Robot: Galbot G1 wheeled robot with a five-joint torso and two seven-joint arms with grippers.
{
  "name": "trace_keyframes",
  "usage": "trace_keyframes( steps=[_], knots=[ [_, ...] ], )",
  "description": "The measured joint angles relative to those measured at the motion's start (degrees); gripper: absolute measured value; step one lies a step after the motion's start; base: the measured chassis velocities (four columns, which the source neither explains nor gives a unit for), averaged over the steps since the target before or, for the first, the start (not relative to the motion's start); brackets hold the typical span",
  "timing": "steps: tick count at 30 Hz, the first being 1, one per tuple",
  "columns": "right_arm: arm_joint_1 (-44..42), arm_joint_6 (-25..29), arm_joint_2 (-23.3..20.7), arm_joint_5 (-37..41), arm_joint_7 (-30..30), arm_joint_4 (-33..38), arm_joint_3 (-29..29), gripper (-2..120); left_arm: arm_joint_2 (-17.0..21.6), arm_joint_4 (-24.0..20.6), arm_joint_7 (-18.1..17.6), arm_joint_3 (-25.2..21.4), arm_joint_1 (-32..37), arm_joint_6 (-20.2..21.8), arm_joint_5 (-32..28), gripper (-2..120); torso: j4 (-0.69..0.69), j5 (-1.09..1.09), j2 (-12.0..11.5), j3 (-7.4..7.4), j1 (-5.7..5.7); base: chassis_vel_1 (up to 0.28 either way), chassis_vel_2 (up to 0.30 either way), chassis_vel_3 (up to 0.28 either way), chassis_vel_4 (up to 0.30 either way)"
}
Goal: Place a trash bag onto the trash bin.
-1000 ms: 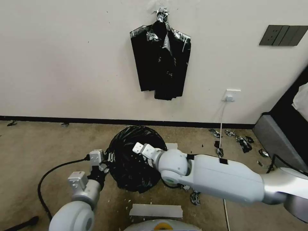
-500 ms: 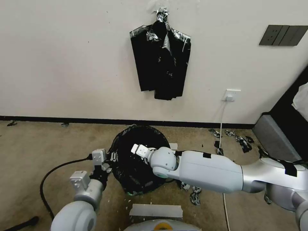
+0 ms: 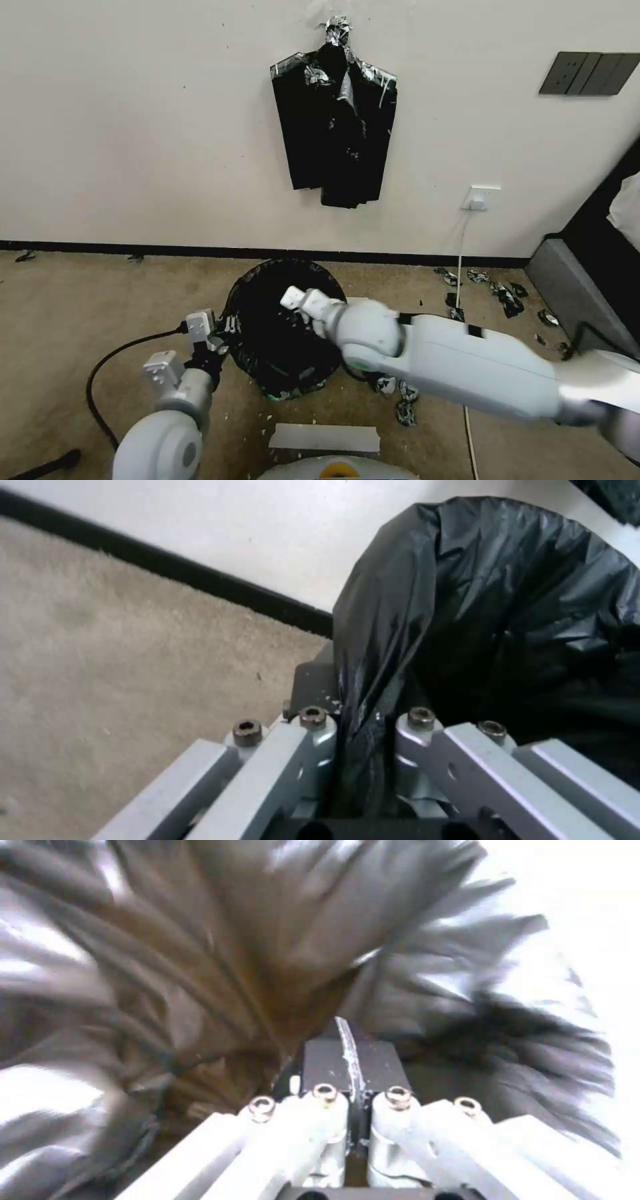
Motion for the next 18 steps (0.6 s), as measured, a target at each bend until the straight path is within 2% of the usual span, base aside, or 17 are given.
trace_keyframes(
  steps=[1,2,3,5,6,8,9,10,12,13,14,16,17,18],
  knots=[
    [-2.7,1.7,-1.4,-0.5,-0.1,3.1,3.9,0,-0.1,0.2,-0.2,0.0,-0.2,0.2,-1.5,7,0.00,-0.02,0.0,0.00,0.00,0.000,0.000,0.000,0.000],
    [-2.7,1.7,-1.4,-0.5,-0.1,3.1,3.9,0,-0.1,0.2,-0.2,0.0,-0.2,0.2,-1.5,7,0.00,-0.02,0.0,0.00,0.00,0.000,0.000,0.000,0.000],
    [-4.8,3.4,-2.2,-1.3,-0.2,5.3,6.9,2,-0.1,0.4,-0.2,0.0,-0.4,0.4,-2.9,7,-0.01,-0.01,0.0,0.00,0.00,0.000,0.000,0.000,0.000],
    [-10.8,7.5,-2.9,-6.1,-0.6,9.4,15.3,11,0.3,0.9,-0.2,0.1,-0.8,0.7,-5.7,7,0.00,-0.02,0.0,0.00,0.00,0.000,0.000,0.000,0.000],
    [-10.8,7.5,-2.9,-6.1,-0.6,9.4,15.3,11,0.3,0.9,-0.2,0.1,-0.8,0.7,-5.7,7,0.00,-0.02,0.0,0.00,0.00,0.000,0.000,0.000,0.000],
    [-13.8,9.6,-2.7,-8.4,-1.2,10.5,18.9,17,0.6,1.2,-0.3,0.1,-0.9,1.0,-7.0,7,0.00,-0.01,0.0,-0.01,0.00,0.000,0.000,0.000,0.000],
    [-16.6,11.4,-2.2,-10.8,-1.9,11.1,22.2,26,0.8,1.6,-0.5,0.3,-1.1,1.3,-8.1,7,-0.01,0.01,0.0,0.00,0.00,0.000,0.000,0.000,0.000],
    [-16.6,11.4,-2.2,-10.8,-1.9,11.1,22.2,26,0.8,1.6,-0.5,0.3,-1.1,1.3,-8.1,7,-0.01,0.01,0.0,0.00,0.00,0.000,0.000,0.000,0.000],
    [-25.8,18.1,1.1,-16.8,-4.1,12.3,32.1,36,1.3,3.4,-0.7,1.1,-1.3,2.6,-9.6,7,0.01,-0.01,0.0,0.00,0.00,0.000,0.000,0.000,0.000],
    [-30.1,20.6,2.7,-19.4,-5.9,12.4,35.2,41,1.5,4.2,-0.7,1.5,-1.3,3.2,-10.1,7,0.00,-0.01,0.0,0.00,0.00,0.000,0.000,0.000,0.000],
    [-30.1,20.6,2.7,-19.4,-5.9,12.4,35.2,41,1.5,4.2,-0.7,1.5,-1.3,3.2,-10.1,7,0.00,-0.01,0.0,0.00,0.00,0.000,0.000,0.000,0.000],
    [-38.7,24.5,6.3,-23.7,-9.1,12.4,39.1,51,2.1,6.3,0.6,2.4,-1.8,3.6,-9.9,7,-0.01,-0.02,0.0,-0.01,0.00,0.000,0.000,0.000,0.000],
    [-41.4,25.6,7.8,-25.1,-10.4,12.1,39.9,57,2.5,7.2,1.1,2.8,-2.2,3.5,-9.7,7,-0.02,-0.01,0.0,0.00,0.00,0.000,0.000,0.000,0.000],
    [-41.4,25.6,7.8,-25.1,-10.4,12.1,39.9,57,2.5,7.2,1.1,2.8,-2.2,3.5,-9.7,7,-0.02,-0.01,0.0,0.00,0.00,0.000,0.000,0.000,0.000]
  ],
)
